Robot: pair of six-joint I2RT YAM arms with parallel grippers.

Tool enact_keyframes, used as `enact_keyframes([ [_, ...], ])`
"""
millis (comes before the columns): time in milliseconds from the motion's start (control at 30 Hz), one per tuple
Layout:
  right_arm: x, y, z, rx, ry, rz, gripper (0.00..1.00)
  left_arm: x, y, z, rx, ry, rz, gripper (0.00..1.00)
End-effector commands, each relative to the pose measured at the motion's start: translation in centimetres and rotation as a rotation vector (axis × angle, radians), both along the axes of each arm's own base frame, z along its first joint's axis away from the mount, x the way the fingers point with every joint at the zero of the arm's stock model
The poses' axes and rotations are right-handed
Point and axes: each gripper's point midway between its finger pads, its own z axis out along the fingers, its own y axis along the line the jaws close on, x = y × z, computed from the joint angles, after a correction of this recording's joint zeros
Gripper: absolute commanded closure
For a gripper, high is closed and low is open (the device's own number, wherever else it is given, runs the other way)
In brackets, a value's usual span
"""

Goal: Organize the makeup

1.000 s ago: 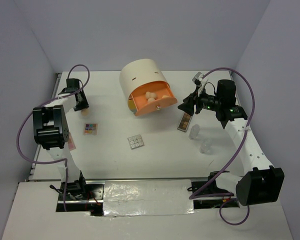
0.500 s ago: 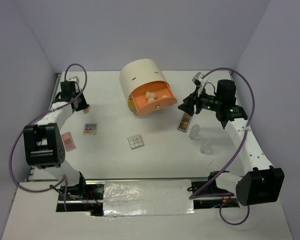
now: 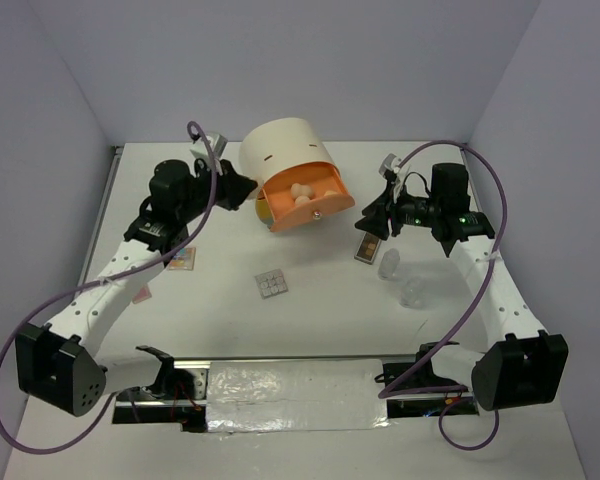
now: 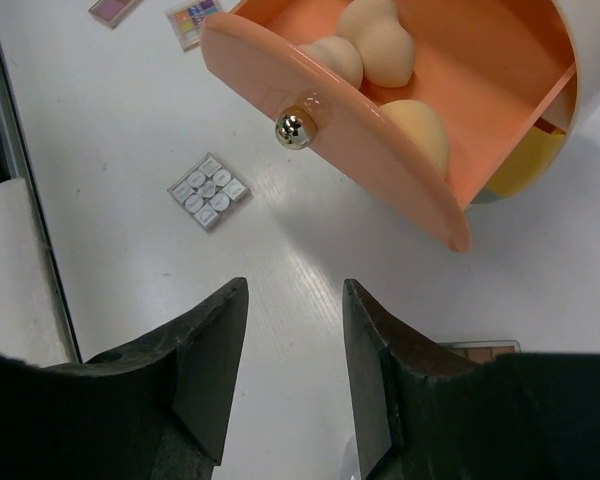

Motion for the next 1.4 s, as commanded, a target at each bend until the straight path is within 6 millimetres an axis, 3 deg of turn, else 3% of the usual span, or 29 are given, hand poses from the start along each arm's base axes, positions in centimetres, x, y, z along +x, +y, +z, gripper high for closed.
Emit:
enact_keyframes([
  [0, 0.0, 0.1, 1.7, 0.008, -0.051, 0.029, 0.50, -0.1, -3.3, 5.2, -0.025, -0.163, -0.084, 0.97],
  [167, -0.1, 0.0, 1.6, 0.006, -0.050, 0.021, 0.54, 1.2, -7.4, 4.0, 0.016, -0.140, -0.129, 0.96],
  [333, -0.1, -0.1, 1.7, 0.004, -0.056, 0.010, 0.54, 2.4, -9.8, 2.9, 0.062, -0.123, -0.131, 0.88],
  [567, 0.2, -0.2, 1.6, -0.003, -0.057, 0.004, 0.52, 3.7, -11.7, 3.1, 0.097, -0.129, -0.132, 0.75],
  [700, 0.4, -0.2, 1.3, -0.007, -0.050, -0.002, 0.50, 4.4, -12.4, 2.2, 0.115, -0.100, -0.130, 0.58],
  [900, 0.6, -0.4, 1.1, -0.044, -0.084, 0.017, 0.48, 4.6, -13.1, 1.3, 0.127, -0.061, -0.134, 0.45],
  [1100, -0.9, 0.5, 0.0, -0.135, -0.171, 0.188, 0.44, 4.7, -12.9, 2.7, 0.122, -0.077, -0.120, 0.36],
  [1267, -2.0, 1.3, -1.9, -0.296, -0.385, 0.410, 0.42, 4.3, -12.2, 5.7, 0.102, -0.108, -0.094, 0.26],
  [1367, -2.0, 2.0, -3.2, -0.401, -0.467, 0.493, 0.42, 3.6, -11.6, 7.8, 0.069, -0.132, -0.083, 0.27],
])
